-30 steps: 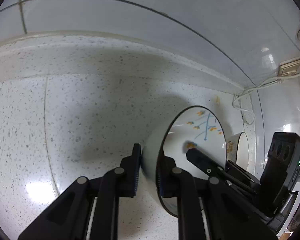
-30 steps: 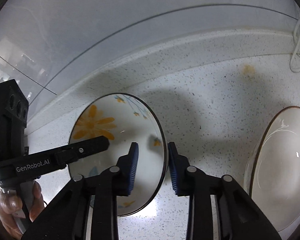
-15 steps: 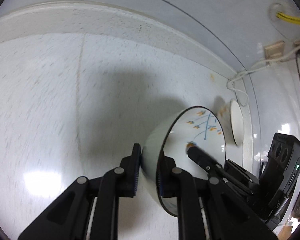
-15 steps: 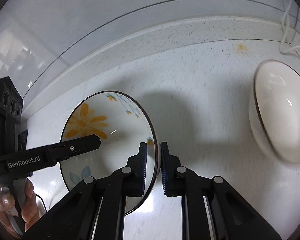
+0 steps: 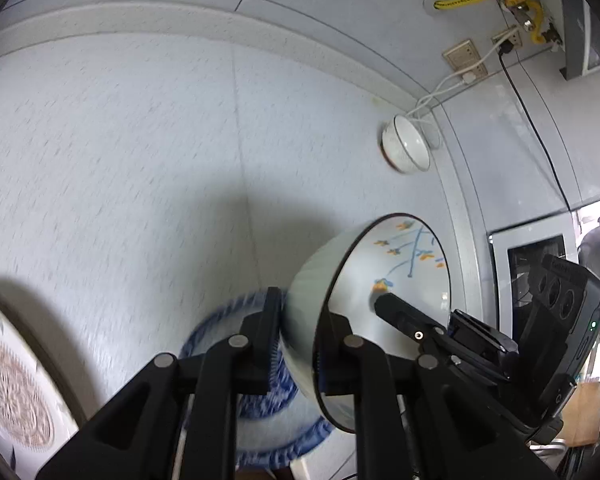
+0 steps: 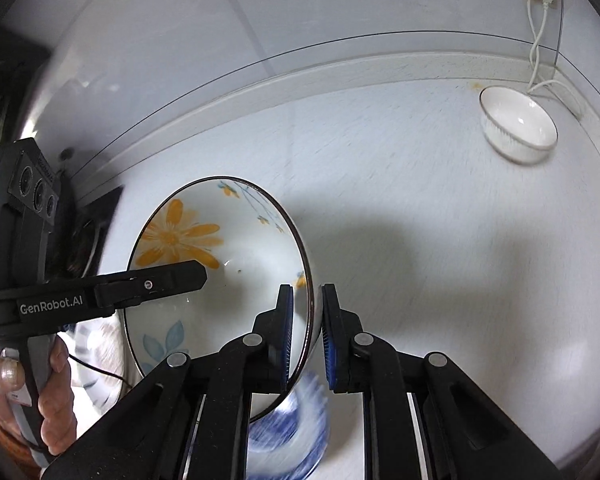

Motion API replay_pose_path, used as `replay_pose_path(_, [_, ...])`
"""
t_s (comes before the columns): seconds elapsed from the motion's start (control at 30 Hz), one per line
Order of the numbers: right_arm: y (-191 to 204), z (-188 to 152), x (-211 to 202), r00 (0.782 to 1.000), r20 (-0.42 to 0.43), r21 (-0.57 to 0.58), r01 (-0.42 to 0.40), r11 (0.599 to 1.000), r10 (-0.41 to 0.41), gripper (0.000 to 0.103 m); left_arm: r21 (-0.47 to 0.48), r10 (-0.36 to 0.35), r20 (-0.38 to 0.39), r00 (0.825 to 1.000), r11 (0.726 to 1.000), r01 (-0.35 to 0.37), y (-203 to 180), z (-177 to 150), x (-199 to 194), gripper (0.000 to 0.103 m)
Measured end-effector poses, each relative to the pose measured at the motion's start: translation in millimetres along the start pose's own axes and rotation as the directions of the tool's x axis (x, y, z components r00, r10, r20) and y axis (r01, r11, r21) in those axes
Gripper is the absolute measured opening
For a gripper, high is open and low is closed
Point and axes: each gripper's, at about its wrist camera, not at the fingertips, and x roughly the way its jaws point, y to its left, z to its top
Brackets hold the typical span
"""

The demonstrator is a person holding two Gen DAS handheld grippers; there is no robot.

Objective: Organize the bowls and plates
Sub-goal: 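Carry the yellow-flower bowl and lower it into the blue-and-white bowl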

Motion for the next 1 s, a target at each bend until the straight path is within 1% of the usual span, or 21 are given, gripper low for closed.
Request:
replay_pose_path(0.1, [10,-31,1,0.999,-0.032,0.01,-0.017,1.0,0.018,0.013,0.01,0.025,-0.01,1.0,1.0,-0.025,1,-26,3,0.014])
replay_pose_path(0.2, [11,-48,16,0.996,-0.082,0.021,-0.027,0.999,0.028,0.013,-0.012,0.05,-0.035,0.998,0.999,-0.051,16,-46,14,0.014])
replay_pose_path(0.33, [16,-63,29,0.99,-0.144,0.016,-0.01,1.0,0.012,0.013,-0.025,0.092,-0.063,0.994,0.995,-0.093,21,-56,41,0.014])
replay_pose_path(0.43, [16,-65,37,0.985,-0.17,0.011,-0.008,1.0,0.01,0.013,-0.028,0.116,-0.082,0.99,0.993,-0.119,26,-61,51,0.014])
replay_pose_path(0.53, [16,-67,42,0.982,-0.186,0.014,-0.014,1.0,0.016,0.013,-0.03,0.136,-0.085,0.987,0.99,-0.139,31,-63,56,0.013])
replay_pose_path(0.67, [18,-77,33,0.984,-0.179,0.008,-0.011,1.0,0.012,0.015,-0.025,0.161,-0.075,0.984,0.986,-0.163,30,-59,58,0.013])
replay_pose_path(0.8, [17,-78,27,0.988,-0.153,0.009,-0.002,1.0,0.004,0.016,0.016,0.178,-0.027,0.984,0.984,-0.177,25,-57,47,0.013])
replay_pose_path(0.87, [16,-78,24,0.99,-0.14,0.012,-0.002,1.0,0.004,0.016,0.034,0.178,-0.005,0.984,0.984,-0.178,22,-57,41,0.015])
replay_pose_path(0.93, [13,-77,18,0.992,-0.124,0.017,-0.003,1.0,0.005,0.016,0.057,0.177,0.022,0.984,0.982,-0.178,21,-58,33,0.015])
replay_pose_path(0.97, [13,-77,15,0.993,-0.115,0.017,-0.001,1.0,0.003,0.018,0.065,0.172,0.036,0.984,0.983,-0.174,19,-59,29,0.015])
replay_pose_path(1.0, [12,-78,11,0.994,-0.105,0.017,0.002,1.0,0.0,0.023,0.069,0.162,0.047,0.986,0.984,-0.165,18,-59,25,0.017])
